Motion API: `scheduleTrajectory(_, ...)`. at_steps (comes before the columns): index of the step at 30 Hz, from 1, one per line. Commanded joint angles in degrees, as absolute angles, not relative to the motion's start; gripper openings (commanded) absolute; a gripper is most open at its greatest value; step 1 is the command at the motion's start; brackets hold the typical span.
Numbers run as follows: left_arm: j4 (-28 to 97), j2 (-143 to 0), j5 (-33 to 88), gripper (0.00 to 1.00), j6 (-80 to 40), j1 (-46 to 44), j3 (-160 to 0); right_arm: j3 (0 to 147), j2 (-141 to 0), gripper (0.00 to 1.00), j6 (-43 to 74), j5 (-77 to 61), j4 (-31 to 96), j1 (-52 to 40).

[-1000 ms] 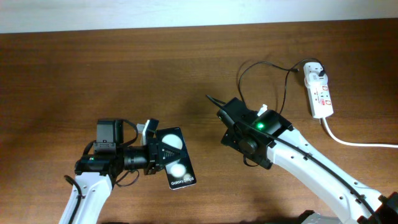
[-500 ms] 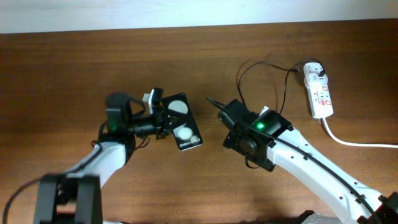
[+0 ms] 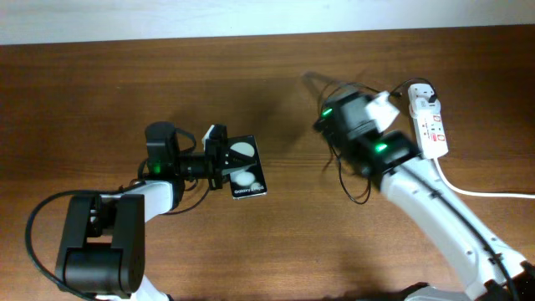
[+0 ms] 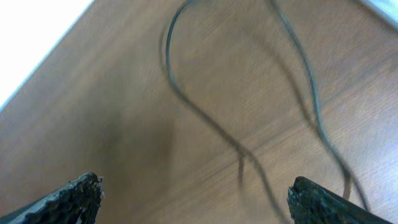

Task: Plug charger to phone and switch on socket
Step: 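Move the right gripper to the black cable near the power strip and grasp it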

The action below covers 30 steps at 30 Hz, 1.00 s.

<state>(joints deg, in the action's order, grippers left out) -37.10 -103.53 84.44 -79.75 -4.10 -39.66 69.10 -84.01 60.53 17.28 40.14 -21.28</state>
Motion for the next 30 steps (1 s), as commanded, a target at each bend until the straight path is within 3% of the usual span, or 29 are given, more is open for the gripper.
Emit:
scheduleTrajectory(1,-37.45,-103.44,83.59,0.00,-78.56,-3.79,-40.71,75.83,-88.77,1.00,52.80,10.37,38.41,-11.64)
scheduleTrajectory(6,-37.45,-103.44,81.17,0.00,-78.59,-3.79,-40.71,96.57,-113.47,0.93,52.03,7.68,38.33,-7.86)
scheduleTrajectory(12,-37.45,-103.44,79.40,0.00,-78.59,-3.79,-40.71,98.06,-128.66,0.92,57.98,5.87,22.81,-7.79)
scheduleTrajectory(13,-37.45,-103.44,78.96,0.00,-78.59,-3.79,-40.71,98.06,-129.97,0.84,57.98,5.52,20.86,-7.79)
scheduleTrajectory(17,-37.45,-103.44,77.93,0.00,-78.56,-3.79,-40.71,98.06,-131.63,0.32,56.82,5.48,19.92,-7.81)
scheduleTrajectory(18,-37.45,-103.44,77.60,0.00,-78.59,-3.79,-40.71,98.06,-131.63,0.20,50.59,0.45,18.06,-7.86)
scheduleTrajectory(20,-37.45,-103.44,77.49,0.00,-78.59,-3.79,-40.71,98.06,-131.52,0.11,39.22,-10.85,19.57,-8.32)
scheduleTrajectory(23,-37.45,-103.44,77.52,0.00,-78.59,-3.79,-40.71,98.08,-131.50,0.07,22.37,-19.29,35.09,-11.22)
scheduleTrajectory(25,-37.47,-103.44,77.52,0.00,-78.59,-3.79,-40.71,98.06,-131.50,0.11,14.35,-18.50,49.21,-13.96)
scheduleTrajectory(26,-37.47,-103.44,77.52,0.00,-78.56,-3.79,-40.71,98.06,-131.50,0.26,13.93,-12.91,51.92,-14.94)
scheduleTrajectory(27,-37.45,-103.44,77.52,0.00,-78.56,-3.79,-40.71,98.06,-131.50,0.59,13.96,-6.87,52.66,-15.09)
scheduleTrajectory(28,-37.45,-103.44,77.54,0.00,-78.56,-3.79,-40.71,98.06,-131.50,0.79,14.00,-5.06,52.66,-14.96)
scheduleTrajectory(29,-37.45,-103.44,77.52,0.00,-78.56,-3.79,-40.71,98.06,-131.50,0.91,18.90,0.62,51.66,-14.26)
scheduleTrajectory(30,-37.45,-103.44,77.49,0.00,-78.56,-3.79,-40.71,98.06,-131.50,0.91,22.50,4.12,50.41,-13.61)
